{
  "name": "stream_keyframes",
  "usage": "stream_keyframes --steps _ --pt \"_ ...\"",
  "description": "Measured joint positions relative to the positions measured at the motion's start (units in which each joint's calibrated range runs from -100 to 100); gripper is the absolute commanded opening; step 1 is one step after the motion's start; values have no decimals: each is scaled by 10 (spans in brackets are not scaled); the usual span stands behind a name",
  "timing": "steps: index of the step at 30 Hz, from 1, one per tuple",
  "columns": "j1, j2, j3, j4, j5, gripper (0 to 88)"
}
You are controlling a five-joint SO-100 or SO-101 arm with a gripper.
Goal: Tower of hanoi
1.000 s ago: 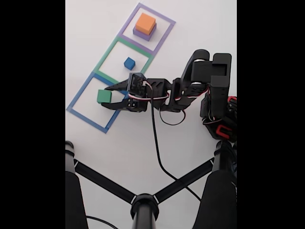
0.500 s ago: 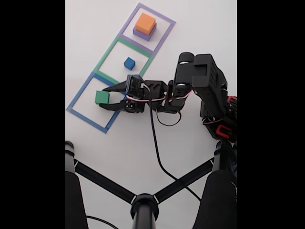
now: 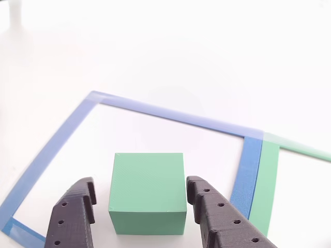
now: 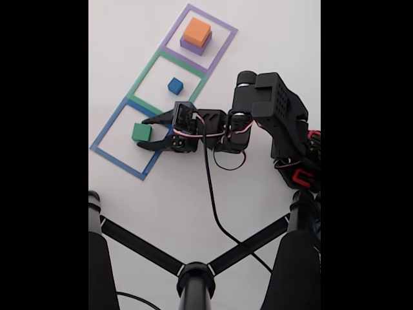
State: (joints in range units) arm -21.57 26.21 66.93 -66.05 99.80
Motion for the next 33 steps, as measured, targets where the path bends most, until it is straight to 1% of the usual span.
stream_keyframes --steps 7,10,13,16,21,24,29,33 --pt "-1 0 0 -5 -2 232" --pt "-1 -26 1 8 2 208" --pt "3 -88 14 52 2 164" --pt "10 -175 38 125 2 114" --pt "25 -344 57 278 2 86" --pt "37 -453 57 400 2 75" --pt "70 -615 9 662 2 70" --pt "95 -675 -93 884 2 69"
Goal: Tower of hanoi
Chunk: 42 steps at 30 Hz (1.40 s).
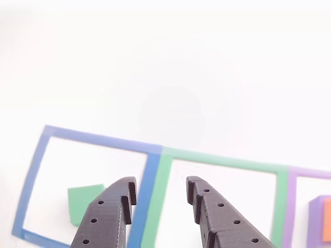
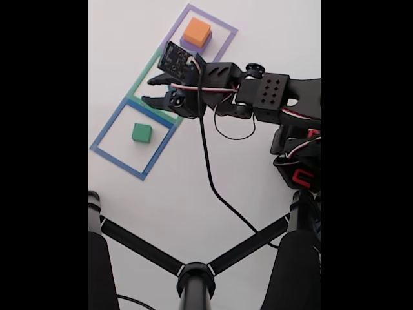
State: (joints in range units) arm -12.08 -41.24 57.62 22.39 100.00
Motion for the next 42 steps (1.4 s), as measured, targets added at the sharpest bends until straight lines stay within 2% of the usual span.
stream_keyframes --steps 6,9,15,18,28,33,42 --pt "42 -16 -230 321 0 70" --pt "61 -16 -339 448 0 70" --pt "110 -17 -523 645 0 70" --pt "132 -18 -561 697 0 74" --pt "139 -43 -481 677 0 244" --pt "139 -78 -363 584 0 288" --pt "139 -111 -114 351 0 333"
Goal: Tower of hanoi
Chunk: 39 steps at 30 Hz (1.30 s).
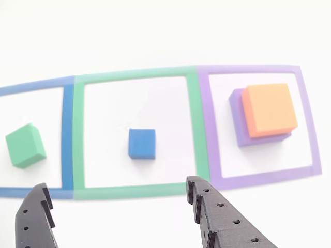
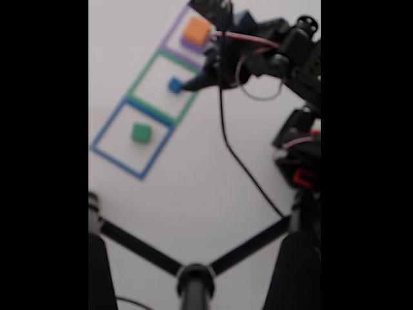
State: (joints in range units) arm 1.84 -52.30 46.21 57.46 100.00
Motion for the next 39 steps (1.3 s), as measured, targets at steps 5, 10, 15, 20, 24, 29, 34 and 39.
stream_keyframes --steps 5,10,15,20,24,29,34,39 --pt "5 7 157 -203 0 351" --pt "11 58 307 -457 0 350" --pt "11 145 388 -670 0 343" --pt "19 247 404 -821 0 335" --pt "19 339 404 -921 0 333" --pt "19 453 403 -1035 0 325" --pt "19 539 385 -1095 0 309" --pt "19 599 355 -1124 0 291"
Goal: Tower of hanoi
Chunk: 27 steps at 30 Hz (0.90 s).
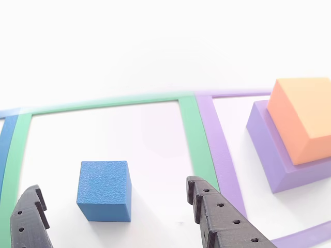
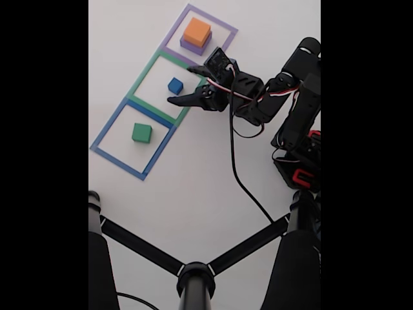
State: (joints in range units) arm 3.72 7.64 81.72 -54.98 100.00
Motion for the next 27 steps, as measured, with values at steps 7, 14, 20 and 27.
stream_keyframes --steps 7,14,20,27 --pt "-14 43 -30 -14 0 268" --pt "-29 57 -44 -15 0 214" --pt "-39 57 -46 -15 -2 147" --pt "-49 57 -46 -15 -4 78"
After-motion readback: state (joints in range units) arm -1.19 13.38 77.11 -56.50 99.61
